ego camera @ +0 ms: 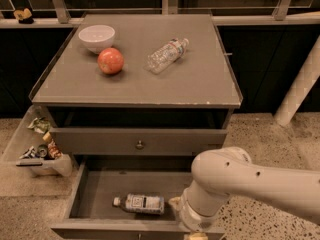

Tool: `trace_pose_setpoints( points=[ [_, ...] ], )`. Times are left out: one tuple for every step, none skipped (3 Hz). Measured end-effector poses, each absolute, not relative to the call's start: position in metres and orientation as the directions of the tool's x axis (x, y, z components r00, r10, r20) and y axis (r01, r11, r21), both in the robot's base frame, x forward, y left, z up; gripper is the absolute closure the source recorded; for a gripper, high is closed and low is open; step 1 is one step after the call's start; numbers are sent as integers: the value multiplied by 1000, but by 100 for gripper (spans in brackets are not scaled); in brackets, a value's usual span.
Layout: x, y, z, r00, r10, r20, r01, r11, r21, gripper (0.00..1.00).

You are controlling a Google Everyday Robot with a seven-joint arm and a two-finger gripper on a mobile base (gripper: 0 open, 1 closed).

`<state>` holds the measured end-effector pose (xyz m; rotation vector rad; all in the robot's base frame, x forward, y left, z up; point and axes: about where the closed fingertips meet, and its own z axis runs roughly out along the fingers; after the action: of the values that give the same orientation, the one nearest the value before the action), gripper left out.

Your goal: Pick water bottle from middle drawer and place on counter

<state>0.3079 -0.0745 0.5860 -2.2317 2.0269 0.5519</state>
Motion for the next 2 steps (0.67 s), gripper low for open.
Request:
trace_pose_setpoints(
  points=[
    [308, -69, 580, 69, -942, -328, -974, -135, 183, 0],
    [314, -62, 576, 99, -939, -329, -969, -166, 183, 0]
  ],
)
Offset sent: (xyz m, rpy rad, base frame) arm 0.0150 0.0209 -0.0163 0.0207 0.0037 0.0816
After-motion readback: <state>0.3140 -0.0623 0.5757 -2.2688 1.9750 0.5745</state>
